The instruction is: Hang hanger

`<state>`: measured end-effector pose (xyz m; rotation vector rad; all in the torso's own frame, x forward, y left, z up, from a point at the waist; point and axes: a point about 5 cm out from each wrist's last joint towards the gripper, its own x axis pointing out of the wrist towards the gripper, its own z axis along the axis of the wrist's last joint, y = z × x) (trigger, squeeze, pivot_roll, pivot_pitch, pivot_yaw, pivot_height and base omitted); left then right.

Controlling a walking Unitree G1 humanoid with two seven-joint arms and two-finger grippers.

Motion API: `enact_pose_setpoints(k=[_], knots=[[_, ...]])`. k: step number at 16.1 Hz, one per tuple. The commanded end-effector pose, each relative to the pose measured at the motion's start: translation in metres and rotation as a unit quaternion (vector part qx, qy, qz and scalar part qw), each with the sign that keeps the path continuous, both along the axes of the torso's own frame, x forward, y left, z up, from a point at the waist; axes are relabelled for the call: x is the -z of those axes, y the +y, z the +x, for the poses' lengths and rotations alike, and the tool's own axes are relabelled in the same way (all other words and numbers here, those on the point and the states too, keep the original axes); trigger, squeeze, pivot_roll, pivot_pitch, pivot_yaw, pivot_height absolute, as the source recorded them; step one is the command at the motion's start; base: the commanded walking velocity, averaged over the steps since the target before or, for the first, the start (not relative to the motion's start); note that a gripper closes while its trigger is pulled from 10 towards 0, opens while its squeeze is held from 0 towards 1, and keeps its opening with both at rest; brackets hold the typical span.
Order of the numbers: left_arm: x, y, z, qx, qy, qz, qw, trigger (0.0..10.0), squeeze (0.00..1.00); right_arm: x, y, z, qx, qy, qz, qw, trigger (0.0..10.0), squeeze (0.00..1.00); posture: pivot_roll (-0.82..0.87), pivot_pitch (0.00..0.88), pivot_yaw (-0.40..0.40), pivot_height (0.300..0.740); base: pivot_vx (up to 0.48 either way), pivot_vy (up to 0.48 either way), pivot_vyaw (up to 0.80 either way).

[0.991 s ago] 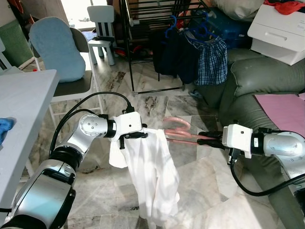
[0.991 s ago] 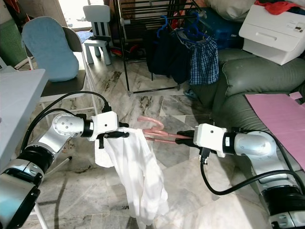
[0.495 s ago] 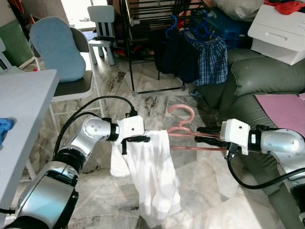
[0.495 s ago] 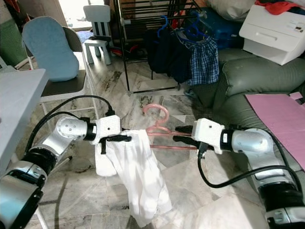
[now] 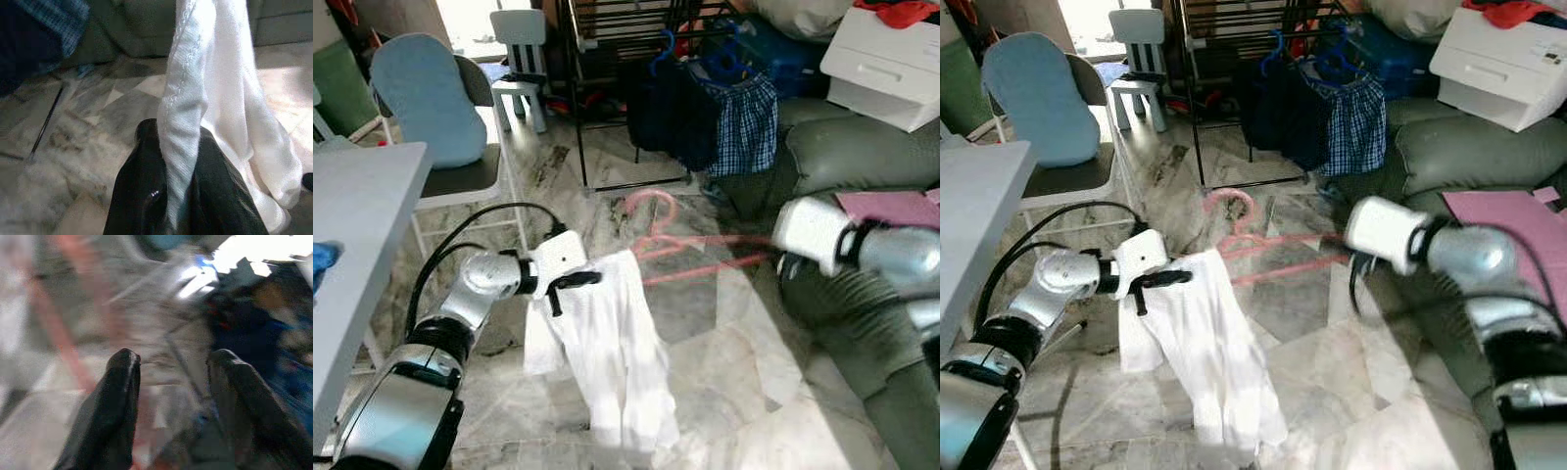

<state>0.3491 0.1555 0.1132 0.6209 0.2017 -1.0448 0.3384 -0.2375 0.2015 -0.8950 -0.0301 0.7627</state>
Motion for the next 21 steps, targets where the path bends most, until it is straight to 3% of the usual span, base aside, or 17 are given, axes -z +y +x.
enact_pose_setpoints(k=[1, 2, 3, 5, 8, 12, 14, 16, 17, 18, 19, 20, 21], knots=[[-0.007, 0.007, 0.004, -0.036, -0.018, -0.030, 0.999, 0.0, 0.00, -0.006, -0.004, 0.002, 0.030, -0.025, 0.028, 0.999, 10.0, 1.00, -0.19, 0.000, 0.035, 0.740, 0.000, 0.000, 0.00], [-0.008, 0.007, 0.006, -0.052, -0.022, -0.041, 0.998, 0.0, 0.00, -0.007, -0.006, 0.003, 0.045, -0.039, 0.048, 0.997, 10.0, 1.00, -0.19, 0.000, 0.036, 0.740, 0.000, 0.000, 0.00], [-0.010, 0.008, 0.010, -0.097, -0.028, -0.079, 0.992, 0.0, 0.00, -0.012, -0.007, 0.005, 0.075, -0.075, 0.093, 0.990, 10.0, 1.00, -0.19, 0.000, 0.039, 0.740, 0.000, 0.000, 0.00], [-0.010, 0.005, 0.012, -0.128, -0.048, -0.099, 0.986, 0.0, 0.00, -0.015, -0.008, 0.009, 0.131, -0.109, 0.173, 0.970, 10.0, 1.00, -0.19, 0.000, 0.043, 0.740, 0.000, 0.000, 0.00], [-0.016, -0.002, 0.016, -0.144, -0.050, -0.142, 0.978, 0.0, 0.00, -0.001, 0.003, 0.006, 0.156, -0.109, 0.226, 0.955, 10.0, 1.00, -0.19, 0.000, 0.045, 0.740, 0.000, 0.000, 0.00], [-0.033, -0.015, 0.019, -0.114, -0.055, -0.184, 0.975, 0.0, 0.00, 0.034, 0.021, 0.004, 0.182, -0.052, 0.274, 0.943, 10.0, 1.00, -0.18, 0.000, 0.044, 0.740, 0.000, 0.000, 0.00], [-0.055, -0.028, 0.020, -0.063, -0.079, -0.213, 0.972, 0.0, 0.00, 0.056, 0.031, 0.006, 0.201, 0.008, 0.295, 0.934, 10.0, 1.00, -0.17, 0.000, 0.040, 0.740, 0.000, 0.000, 0.00], [-0.070, -0.040, 0.018, -0.014, -0.100, -0.211, 0.972, 0.0, 0.00, 0.072, 0.045, 0.005, 0.192, 0.067, 0.303, 0.931, 10.0, 1.00, -0.16, 0.000, 0.038, 0.740, 0.000, 0.000, 0.00], [-0.074, -0.045, 0.017, 0.008, -0.103, -0.206, 0.973, 0.0, 0.00, 0.078, 0.053, 0.004, 0.180, 0.091, 0.302, 0.932, 10.0, 0.85, -0.16, 0.000, 0.037, 0.740, 0.000, 0.000, 0.00], [-0.077, -0.048, 0.015, 0.026, -0.101, -0.204, 0.973, 0.0, 0.00, 0.082, 0.057, 0.003, 0.173, 0.104, 0.298, 0.933, 10.0, 0.62, -0.16, 0.000, 0.036, 0.740, 0.000, 0.000, 0.00], [-0.081, -0.053, 0.012, 0.061, -0.099, -0.185, 0.976, 0.0, 0.00, 0.085, 0.063, 0.002, 0.160, 0.115, 0.290, 0.936, 10.0, 0.27, -0.16, 0.000, 0.037, 0.740, 0.000, 0.000, 0.00], [-0.084, -0.056, 0.010, 0.078, -0.097, -0.183, 0.975, 0.0, 0.00, 0.086, 0.065, 0.002, 0.157, 0.120, 0.295, 0.935, 10.0, 0.06, -0.16, 0.000, 0.038, 0.740, 0.000, 0.000, 0.00], [-0.087, -0.057, 0.009, 0.087, -0.099, -0.180, 0.975, 0.0, 0.00, 0.086, 0.067, 0.001, 0.152, 0.129, 0.298, 0.934, 10.0, 0.00, -0.16, 0.000, 0.040, 0.740, 0.000, 0.000, 0.00]])
